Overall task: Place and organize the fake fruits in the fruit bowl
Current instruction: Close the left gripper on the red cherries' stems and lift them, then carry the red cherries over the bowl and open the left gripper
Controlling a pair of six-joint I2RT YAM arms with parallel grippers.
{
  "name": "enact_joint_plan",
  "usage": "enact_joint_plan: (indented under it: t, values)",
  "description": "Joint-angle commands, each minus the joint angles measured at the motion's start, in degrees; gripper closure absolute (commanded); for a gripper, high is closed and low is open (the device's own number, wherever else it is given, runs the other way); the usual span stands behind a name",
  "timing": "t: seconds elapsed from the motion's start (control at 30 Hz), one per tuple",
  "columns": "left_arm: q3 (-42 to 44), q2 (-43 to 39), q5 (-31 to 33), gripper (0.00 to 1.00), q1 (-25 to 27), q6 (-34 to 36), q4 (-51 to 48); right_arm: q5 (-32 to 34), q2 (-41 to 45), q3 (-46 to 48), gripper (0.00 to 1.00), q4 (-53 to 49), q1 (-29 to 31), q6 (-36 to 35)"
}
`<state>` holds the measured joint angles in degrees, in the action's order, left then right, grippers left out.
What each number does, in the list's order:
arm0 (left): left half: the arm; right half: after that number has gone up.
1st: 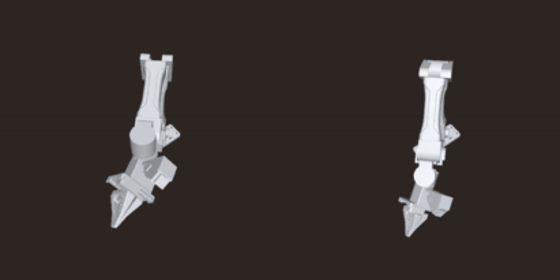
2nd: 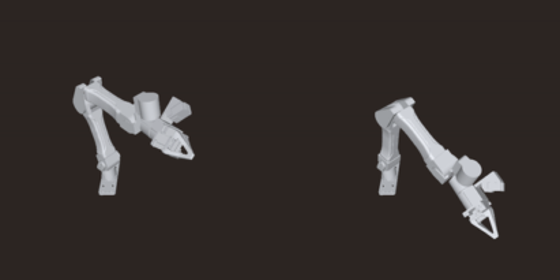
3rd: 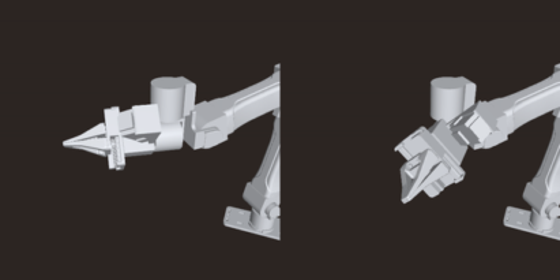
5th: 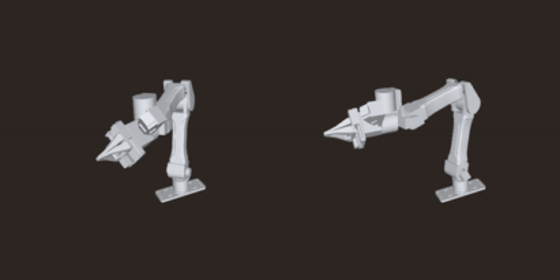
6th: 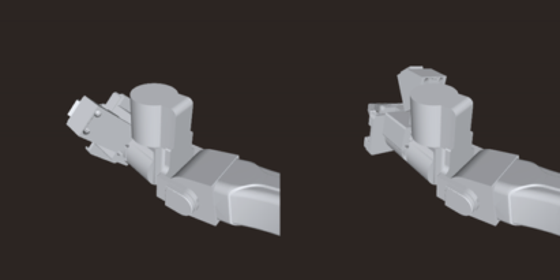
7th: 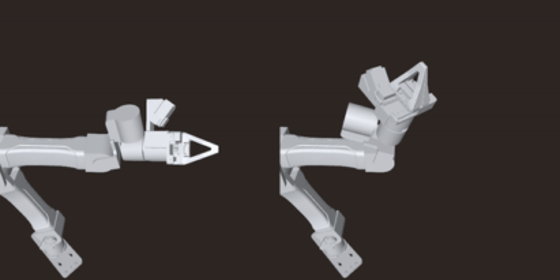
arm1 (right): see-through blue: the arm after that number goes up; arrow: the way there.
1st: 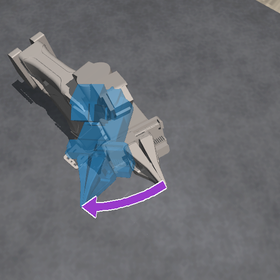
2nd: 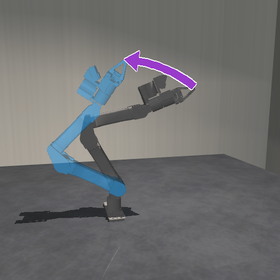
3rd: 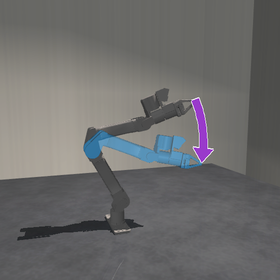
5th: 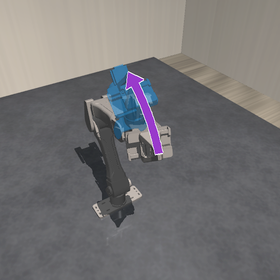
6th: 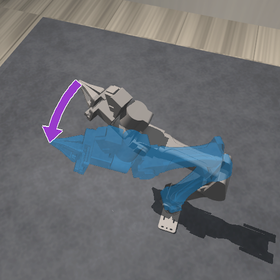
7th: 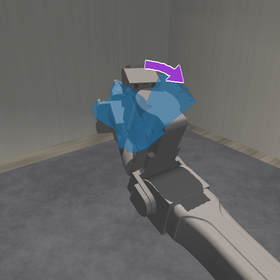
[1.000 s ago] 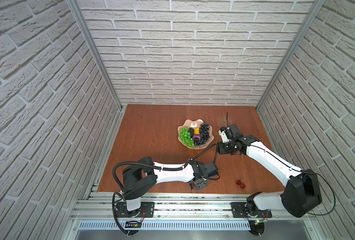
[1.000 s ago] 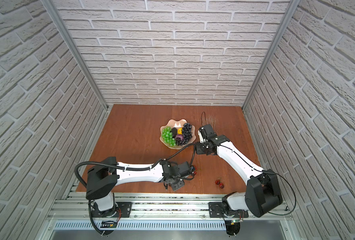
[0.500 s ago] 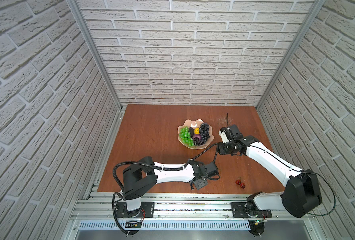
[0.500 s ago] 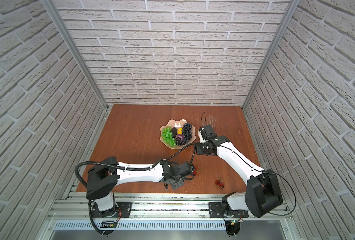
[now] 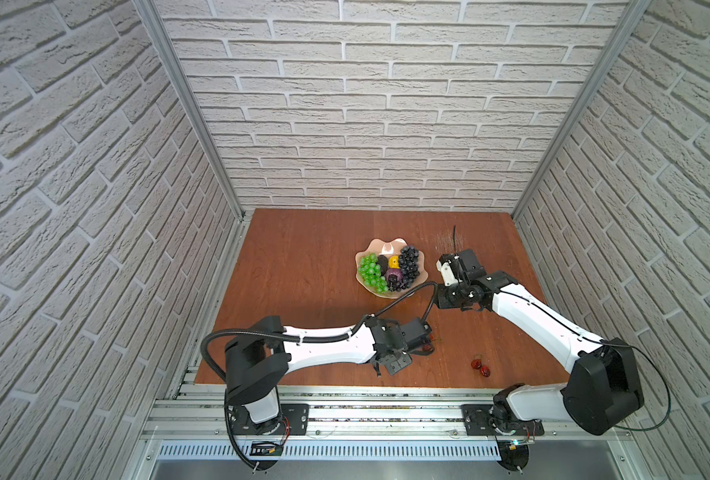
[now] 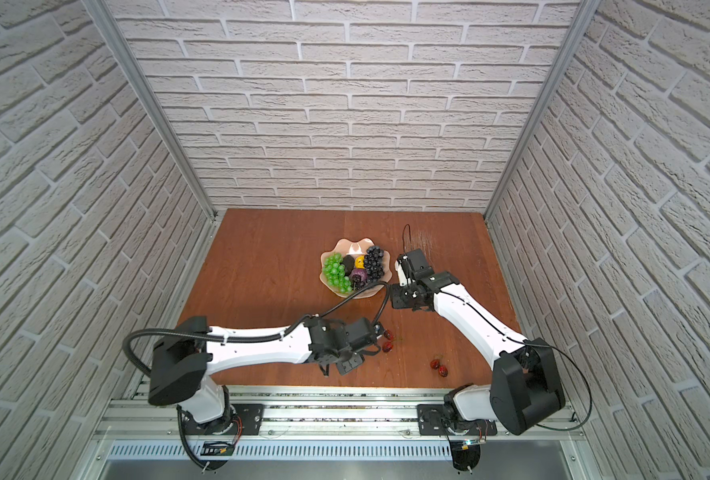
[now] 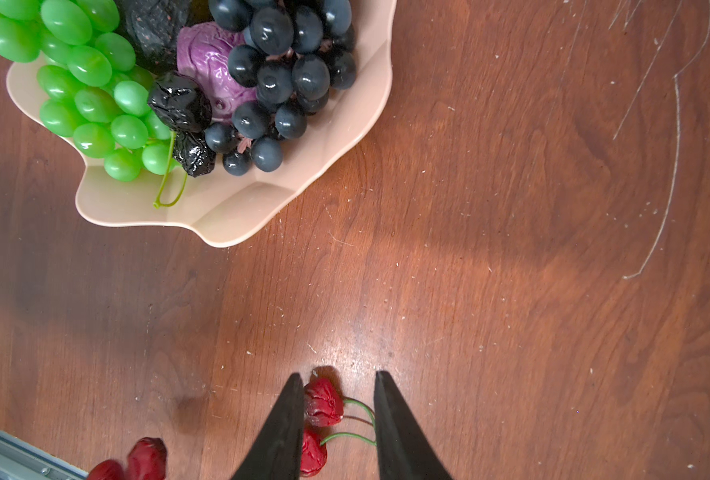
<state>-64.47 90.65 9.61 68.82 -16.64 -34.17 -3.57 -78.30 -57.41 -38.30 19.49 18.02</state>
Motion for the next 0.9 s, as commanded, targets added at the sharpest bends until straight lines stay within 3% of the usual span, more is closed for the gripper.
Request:
enact_joint_plan:
  t: [0.0,0.13,0.33,0.6,0.87]
  values:
    - [0.4,-6.0,-5.0,1.00,-5.3,-2.2,1.5,1.8,2.4,0.2,0.69,0.8,-0.1,0.9]
    - [-1.9,-7.9,-6.7,1.00,-12.0,-3.6,2.4,1.0,4.0,-1.2,0.69,0.0,-0.2,1.5]
    - [-6.7,-2.7,-17.2,1.00,-21.3,-6.2,10.8,-2.9,6.0,-2.9,0.70,-0.1,-0.1,3.1]
    - [-16.0,9.3,-24.1,1.00,-26.8,-8.6,20.5,-2.8,7.8,-0.8,0.70,-0.4,-0.1,3.3]
    - [-18.5,17.4,-27.9,1.00,-28.8,-14.4,28.8,-2.2,8.6,0.2,0.70,-0.9,-0.1,2.7]
